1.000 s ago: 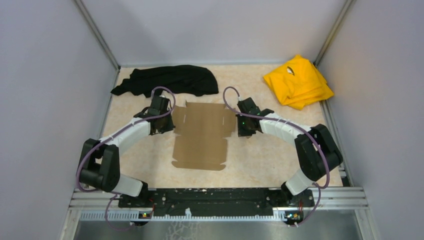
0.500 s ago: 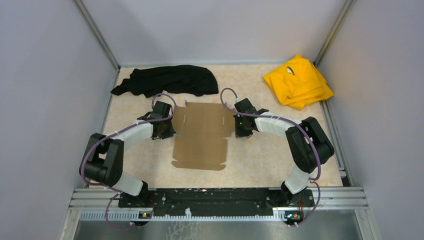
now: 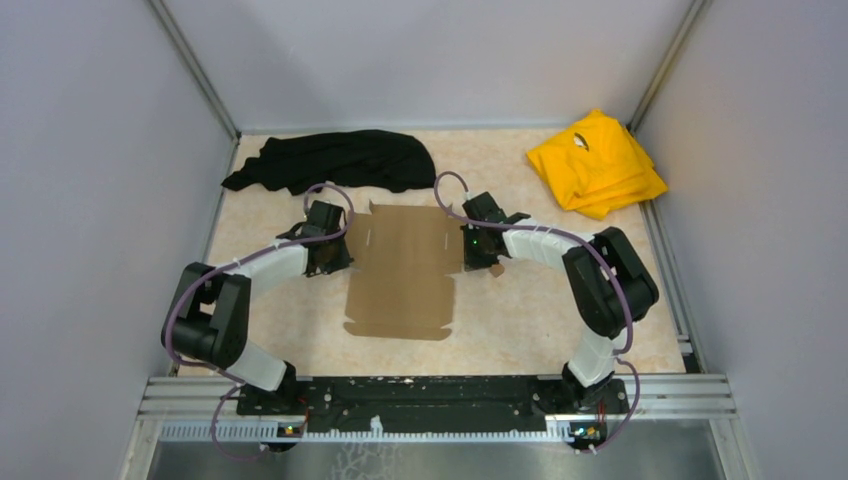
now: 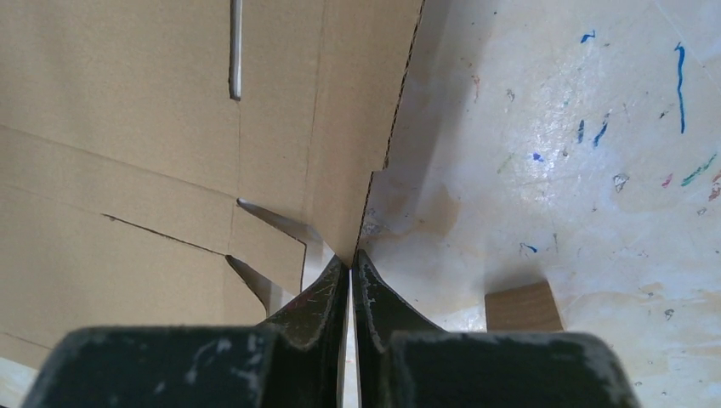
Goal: Fold the paper box
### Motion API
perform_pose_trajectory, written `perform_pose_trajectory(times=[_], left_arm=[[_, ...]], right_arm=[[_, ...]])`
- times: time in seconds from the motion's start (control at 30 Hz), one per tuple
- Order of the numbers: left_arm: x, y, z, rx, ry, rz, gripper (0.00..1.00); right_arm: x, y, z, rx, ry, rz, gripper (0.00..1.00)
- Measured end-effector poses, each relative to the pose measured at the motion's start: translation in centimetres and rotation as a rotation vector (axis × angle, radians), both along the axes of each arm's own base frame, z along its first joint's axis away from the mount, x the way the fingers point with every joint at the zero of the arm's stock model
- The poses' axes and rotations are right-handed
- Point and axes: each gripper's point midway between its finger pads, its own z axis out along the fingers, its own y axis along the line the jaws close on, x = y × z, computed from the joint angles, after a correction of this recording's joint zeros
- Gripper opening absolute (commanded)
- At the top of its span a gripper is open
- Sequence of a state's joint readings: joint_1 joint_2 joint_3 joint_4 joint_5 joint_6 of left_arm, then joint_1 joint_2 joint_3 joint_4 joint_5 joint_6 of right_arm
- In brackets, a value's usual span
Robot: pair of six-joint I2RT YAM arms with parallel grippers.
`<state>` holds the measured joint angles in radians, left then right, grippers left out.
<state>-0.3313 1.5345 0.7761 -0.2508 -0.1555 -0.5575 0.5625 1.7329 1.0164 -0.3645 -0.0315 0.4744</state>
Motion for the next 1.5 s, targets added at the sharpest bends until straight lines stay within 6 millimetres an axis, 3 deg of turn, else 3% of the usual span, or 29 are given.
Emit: perform_pose_trajectory(times=[0.5,1.0,1.5], left_arm=[[-0.3,-0.4,0.1,-0.003,0.013,-0.013,0.0],[0.1,-2.2,1.2,-0.015,-0.008,-0.058,0.0],[-0.3,-3.8,0.9,-0.013,0.003,-0.099,0.0]], right_arm=[[0.6,0.8,1.0,0.01,-0.014,0.008,0.04],[0.4,1.5,1.3,0.014,-0.018,0.027,0.04],[0.7,2.8,2.3,0.033,-0.029,0.05,0.04]])
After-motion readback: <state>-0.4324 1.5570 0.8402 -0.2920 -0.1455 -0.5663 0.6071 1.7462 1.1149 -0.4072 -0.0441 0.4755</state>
